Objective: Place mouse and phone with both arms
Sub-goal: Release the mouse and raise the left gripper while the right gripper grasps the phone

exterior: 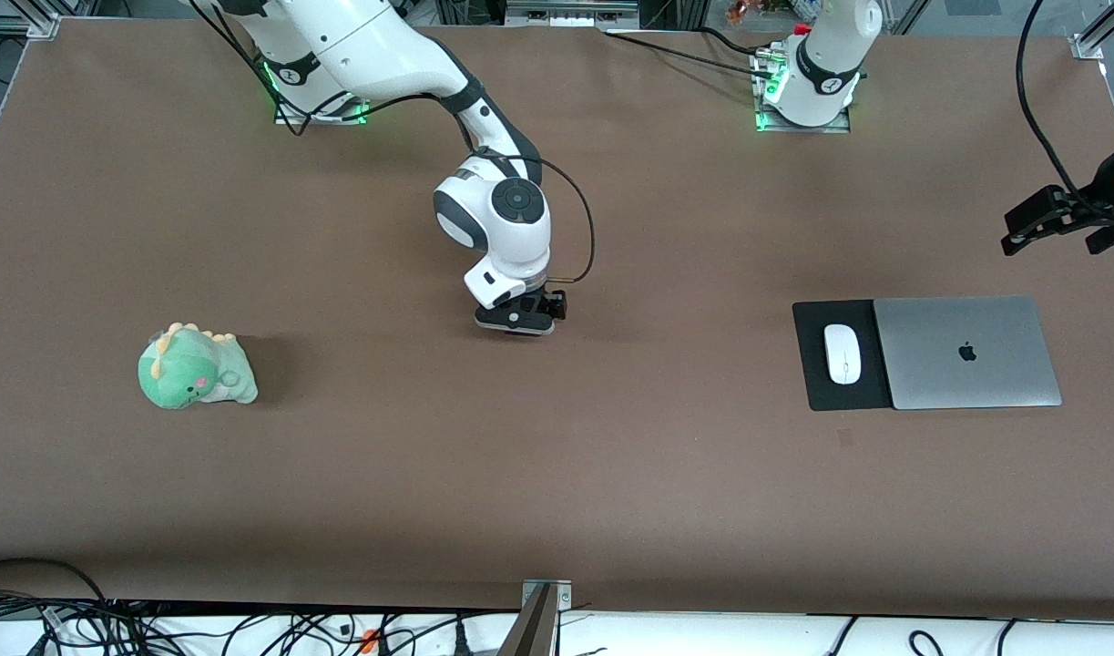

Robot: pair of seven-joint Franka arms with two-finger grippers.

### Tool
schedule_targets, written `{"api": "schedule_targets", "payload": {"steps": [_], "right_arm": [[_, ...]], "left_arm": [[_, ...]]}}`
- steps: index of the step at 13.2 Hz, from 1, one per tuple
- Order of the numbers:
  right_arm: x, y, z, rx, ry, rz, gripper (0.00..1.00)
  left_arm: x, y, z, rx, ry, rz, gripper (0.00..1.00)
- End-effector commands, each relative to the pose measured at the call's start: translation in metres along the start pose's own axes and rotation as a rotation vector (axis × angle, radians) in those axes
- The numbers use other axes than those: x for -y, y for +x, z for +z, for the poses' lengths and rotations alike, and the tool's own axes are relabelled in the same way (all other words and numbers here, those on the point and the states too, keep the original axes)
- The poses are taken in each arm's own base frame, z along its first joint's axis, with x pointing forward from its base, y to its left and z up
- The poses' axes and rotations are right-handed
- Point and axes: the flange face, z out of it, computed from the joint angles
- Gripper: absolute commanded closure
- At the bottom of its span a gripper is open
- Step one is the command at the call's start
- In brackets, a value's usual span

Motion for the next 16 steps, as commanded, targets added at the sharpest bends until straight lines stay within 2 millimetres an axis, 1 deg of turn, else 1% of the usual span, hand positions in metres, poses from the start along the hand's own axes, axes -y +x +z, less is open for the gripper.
{"api": "schedule_targets", "payload": {"steps": [1,2,4,6,7,8,9,11,12,13,14,15,16], "right_arm": [[-0.002,-0.005,0.004,-0.022,0.000,-0.021,0.00],[-0.002,-0.007,0.009,-0.020,-0.004,-0.023,0.00],[-0.003,-0.007,0.013,-0.021,-0.001,-0.024,0.00],[-0.002,-0.008,0.014,-0.018,-0.001,-0.024,0.00],[-0.002,-0.008,0.014,-0.018,-0.001,-0.026,0.07],[-0.003,-0.008,0.014,-0.018,-0.001,-0.024,0.21],[-0.003,-0.008,0.015,-0.017,-0.004,-0.027,0.41],[-0.003,-0.005,0.012,-0.021,0.000,-0.040,0.79],[-0.005,-0.002,0.011,-0.018,-0.006,-0.037,0.90],[-0.006,0.000,0.011,-0.014,-0.012,-0.034,0.96],[-0.008,0.003,0.008,-0.007,-0.023,-0.044,1.00],[-0.015,0.011,0.007,0.008,-0.046,-0.063,1.00],[-0.024,0.022,0.001,0.023,-0.069,-0.079,1.00]], "left_arm": [[0.000,0.011,-0.005,0.004,-0.022,0.013,0.00],[-0.001,0.008,-0.004,0.033,-0.021,0.012,0.00],[0.005,0.002,0.000,0.084,-0.033,0.005,0.00],[0.005,0.005,0.001,0.079,-0.039,-0.002,0.00],[0.003,0.007,0.005,0.085,-0.042,0.002,0.00],[-0.003,0.010,0.012,0.097,-0.042,0.014,0.00],[-0.008,0.011,0.013,0.097,-0.043,0.022,0.00],[-0.009,0.011,0.016,0.101,-0.045,0.022,0.00],[-0.009,0.011,0.016,0.103,-0.045,0.022,0.00],[-0.007,0.010,0.015,0.103,-0.043,0.016,0.00],[-0.010,0.010,0.016,0.106,-0.036,0.019,0.00],[0.001,0.008,0.013,0.103,-0.037,-0.005,0.00],[0.002,0.007,0.010,0.097,-0.070,-0.017,0.00]]}}
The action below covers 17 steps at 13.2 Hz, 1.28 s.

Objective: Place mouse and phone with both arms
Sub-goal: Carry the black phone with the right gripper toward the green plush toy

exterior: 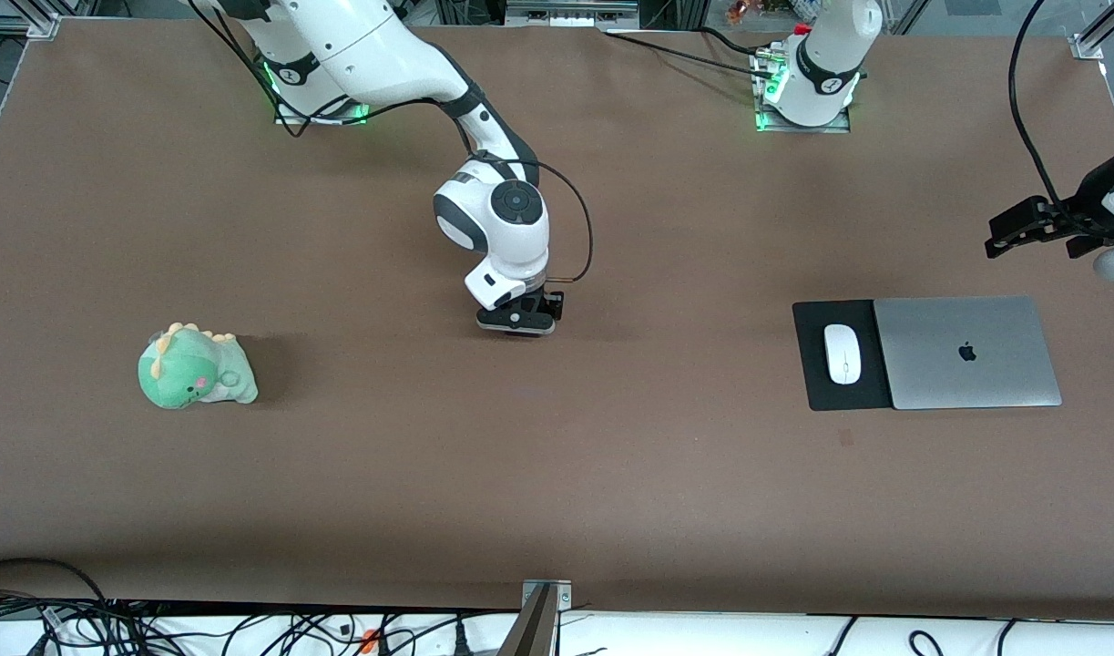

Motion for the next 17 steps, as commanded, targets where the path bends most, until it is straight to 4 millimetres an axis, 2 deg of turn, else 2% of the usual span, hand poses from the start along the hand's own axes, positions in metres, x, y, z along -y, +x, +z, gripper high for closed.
{"api": "schedule_targets", "payload": {"steps": [1,2,5,7,10,13,17], "right_arm": [[-0.029,0.032,-0.018,0.034,-0.057,-0.038,1.00],[-0.039,0.042,-0.024,0.053,-0.053,-0.053,1.00],[-0.074,0.073,-0.053,0.137,0.008,-0.100,1.00],[-0.104,0.092,-0.065,0.160,0.009,-0.117,1.00],[-0.154,0.114,-0.070,0.166,0.010,-0.116,1.00],[-0.210,0.128,-0.069,0.162,0.013,-0.096,1.00],[-0.271,0.126,-0.056,0.129,0.033,-0.052,1.00]], "left_arm": [[0.009,-0.002,-0.014,-0.007,-0.070,-0.021,0.00],[0.018,-0.003,-0.014,-0.007,-0.074,-0.027,0.00],[0.005,-0.002,-0.011,-0.005,-0.066,-0.003,0.00],[0.000,-0.002,-0.010,-0.001,-0.062,0.006,0.00],[-0.009,-0.002,-0.010,-0.002,-0.028,0.020,0.00],[-0.001,-0.001,-0.014,-0.018,-0.017,0.010,0.00],[0.000,0.005,-0.017,-0.060,-0.020,0.005,0.00]]}}
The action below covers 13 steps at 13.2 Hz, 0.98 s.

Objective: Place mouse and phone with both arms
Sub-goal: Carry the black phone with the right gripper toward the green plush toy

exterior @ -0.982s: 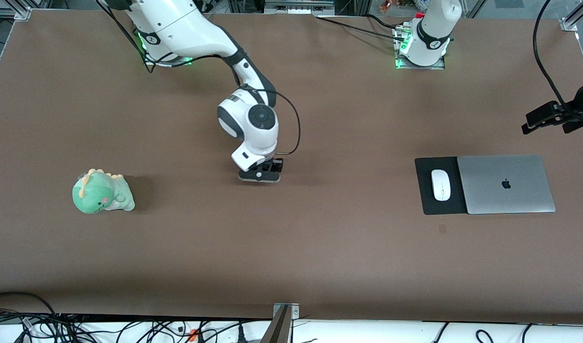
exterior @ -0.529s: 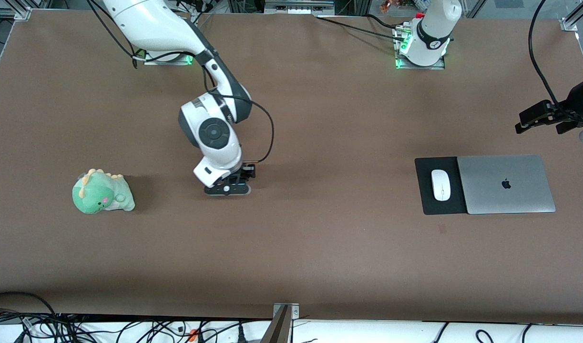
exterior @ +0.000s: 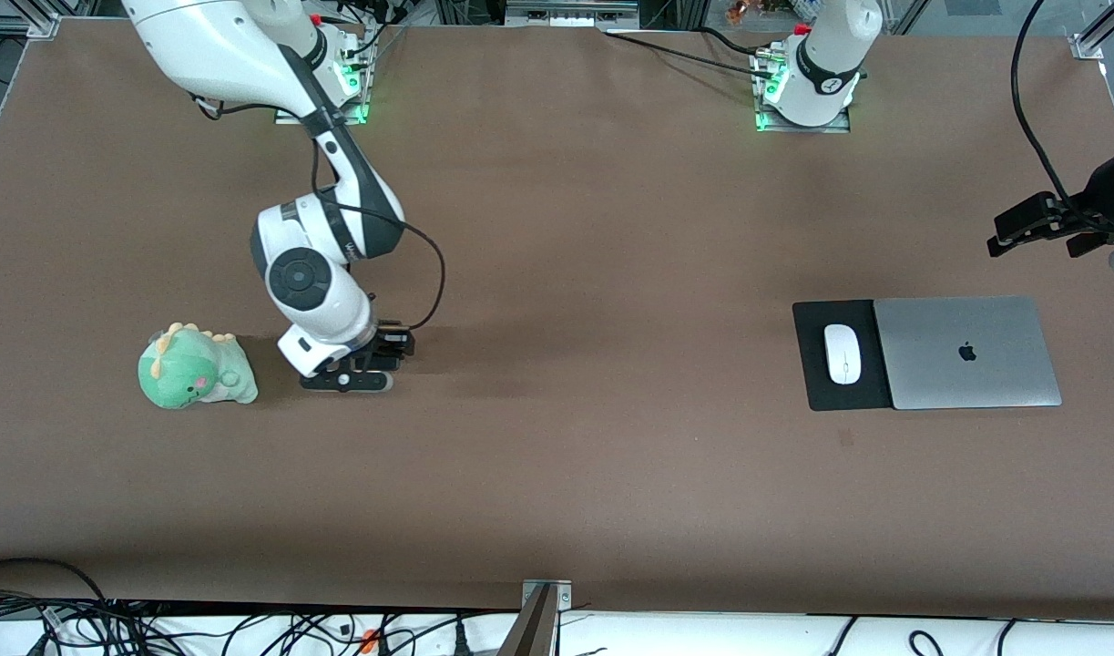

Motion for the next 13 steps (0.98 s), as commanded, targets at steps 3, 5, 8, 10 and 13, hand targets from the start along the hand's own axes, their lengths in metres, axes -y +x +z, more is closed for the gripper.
{"api": "schedule_targets", "payload": {"steps": [3,5,8,10,13], "right_arm": [[-0.061,-0.025,0.024,-0.062,0.047,-0.017,1.00],[-0.086,-0.035,0.044,-0.081,0.053,-0.015,1.00],[-0.108,-0.045,0.061,-0.124,0.064,-0.030,1.00],[-0.116,-0.047,0.069,-0.146,0.066,-0.047,1.00],[-0.133,-0.045,0.079,-0.159,0.064,-0.071,1.00]], "left_arm": [[0.002,0.005,-0.008,-0.026,0.023,0.006,0.00],[0.001,0.005,-0.008,-0.026,0.025,0.009,0.00],[0.001,0.005,-0.008,-0.026,0.026,0.009,0.00],[0.001,0.005,-0.008,-0.026,0.025,0.008,0.00],[0.002,0.005,-0.008,-0.026,0.026,0.008,0.00]]}}
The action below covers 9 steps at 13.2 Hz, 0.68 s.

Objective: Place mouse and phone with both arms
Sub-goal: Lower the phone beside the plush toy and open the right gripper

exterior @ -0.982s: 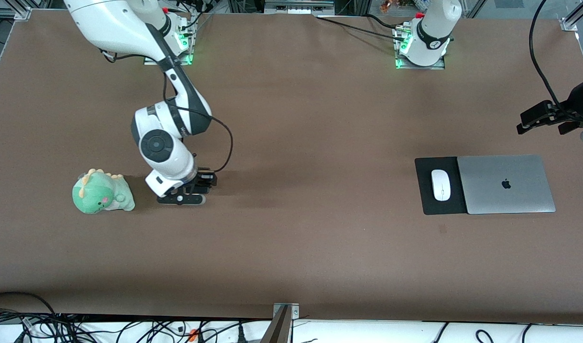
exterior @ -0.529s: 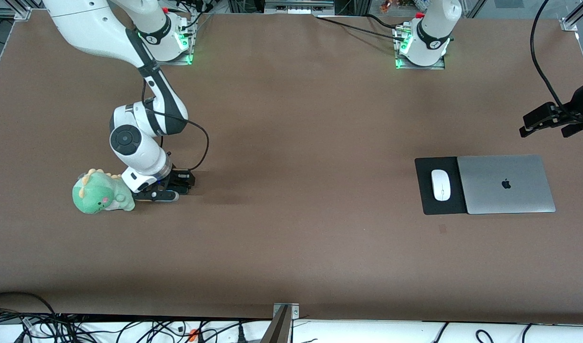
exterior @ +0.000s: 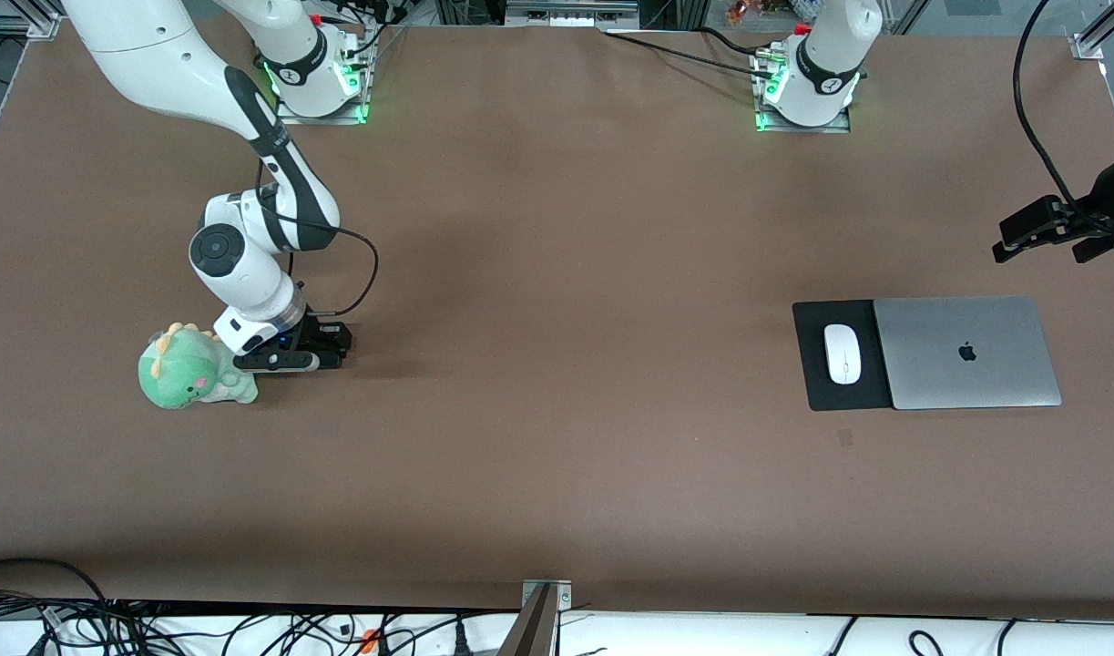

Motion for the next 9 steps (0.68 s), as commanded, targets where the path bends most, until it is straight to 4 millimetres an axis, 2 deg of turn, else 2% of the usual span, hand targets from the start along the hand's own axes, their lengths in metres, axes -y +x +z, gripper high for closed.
{"api": "schedule_targets", "payload": {"steps": [1,2,3,9], "right_arm": [[-0.015,-0.004,0.001,-0.017,0.011,-0.012,0.88],[-0.015,-0.003,0.002,-0.017,0.012,-0.012,0.19],[-0.015,-0.003,0.001,-0.017,0.012,-0.011,0.00],[-0.013,0.009,-0.014,-0.031,0.014,-0.006,0.00]], "left_arm": [[0.000,0.003,-0.006,-0.012,0.026,0.009,0.00],[0.000,0.003,-0.006,-0.012,0.026,0.009,0.00],[0.000,0.003,-0.006,-0.012,0.026,0.009,0.00],[-0.002,0.004,-0.004,-0.009,0.026,0.014,0.00]]}}
